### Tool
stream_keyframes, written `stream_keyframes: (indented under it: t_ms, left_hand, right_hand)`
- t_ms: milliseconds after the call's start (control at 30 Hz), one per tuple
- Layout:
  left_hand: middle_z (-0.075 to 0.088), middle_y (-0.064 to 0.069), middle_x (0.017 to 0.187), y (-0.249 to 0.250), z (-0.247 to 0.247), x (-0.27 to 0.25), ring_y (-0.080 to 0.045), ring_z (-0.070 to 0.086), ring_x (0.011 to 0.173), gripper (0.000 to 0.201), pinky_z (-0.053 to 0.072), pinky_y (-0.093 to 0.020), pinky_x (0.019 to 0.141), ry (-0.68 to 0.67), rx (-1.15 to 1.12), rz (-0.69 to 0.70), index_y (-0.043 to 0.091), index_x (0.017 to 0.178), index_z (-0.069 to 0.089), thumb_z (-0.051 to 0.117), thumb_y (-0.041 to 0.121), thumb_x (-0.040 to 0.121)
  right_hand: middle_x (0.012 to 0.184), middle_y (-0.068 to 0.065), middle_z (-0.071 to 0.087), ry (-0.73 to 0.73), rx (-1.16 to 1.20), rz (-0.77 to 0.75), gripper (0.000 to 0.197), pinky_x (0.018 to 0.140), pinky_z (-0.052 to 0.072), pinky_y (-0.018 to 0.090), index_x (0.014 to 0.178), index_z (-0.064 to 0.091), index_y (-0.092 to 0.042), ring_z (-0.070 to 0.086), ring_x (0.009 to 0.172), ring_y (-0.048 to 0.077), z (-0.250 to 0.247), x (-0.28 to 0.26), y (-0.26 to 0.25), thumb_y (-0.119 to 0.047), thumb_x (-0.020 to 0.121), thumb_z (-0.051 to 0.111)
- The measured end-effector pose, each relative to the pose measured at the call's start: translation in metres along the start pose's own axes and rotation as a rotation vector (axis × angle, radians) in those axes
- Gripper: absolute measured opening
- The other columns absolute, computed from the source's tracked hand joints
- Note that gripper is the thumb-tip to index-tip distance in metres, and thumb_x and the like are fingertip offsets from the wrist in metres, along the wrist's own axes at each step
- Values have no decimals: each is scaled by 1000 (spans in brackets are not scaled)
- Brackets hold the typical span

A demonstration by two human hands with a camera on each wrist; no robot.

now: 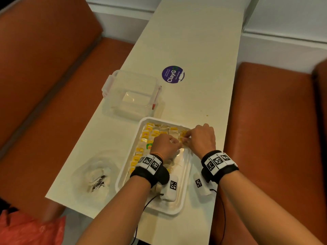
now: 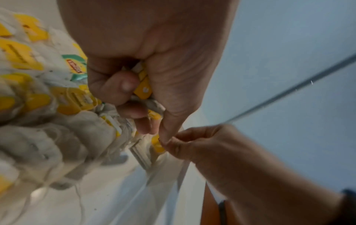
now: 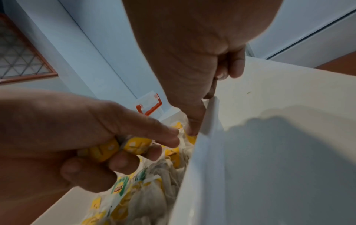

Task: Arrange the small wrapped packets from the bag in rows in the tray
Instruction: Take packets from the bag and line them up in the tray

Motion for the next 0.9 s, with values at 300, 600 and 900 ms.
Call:
stream_keyframes:
  t_ms: [300,600,900]
  left_hand:
    - [75,3,83,-33,-5,-30,-9,64,64,15,50,-23,53,-26,-425,-117,18,94,81,78,32,91]
    - [72,-20,118,-27,-2,-73,-27,72,94,53,47,-26,54,-328,-1234,-172,2,134,66,53,45,107]
    - [65,-26,121,-28,-16,-126,-28,60,82,30,49,-30,50,-515,-1235,-53,0,121,73,63,15,96]
  right_hand:
    - [92,-3,68,67,33,88,21,86,33,37,102,78,-34,50,97,23,3,2,3,-50,89,73]
    - [94,-17,70,-45,785,-161,22,76,48,19,108,75,-45,62,85,2,-45,-68,-32,-43,86,80]
    - [102,-15,68,-111,710,-300,46,75,45,10,119,72,-44,60,82,-6,-47,-122,-64,-29,79,89]
Point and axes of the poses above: each hand's wrist, its own x-axis towards the middle knuckle, its own z-axis out of the palm, y = z × x, the point moved 9 cm from there along x, towards the middle knuckle
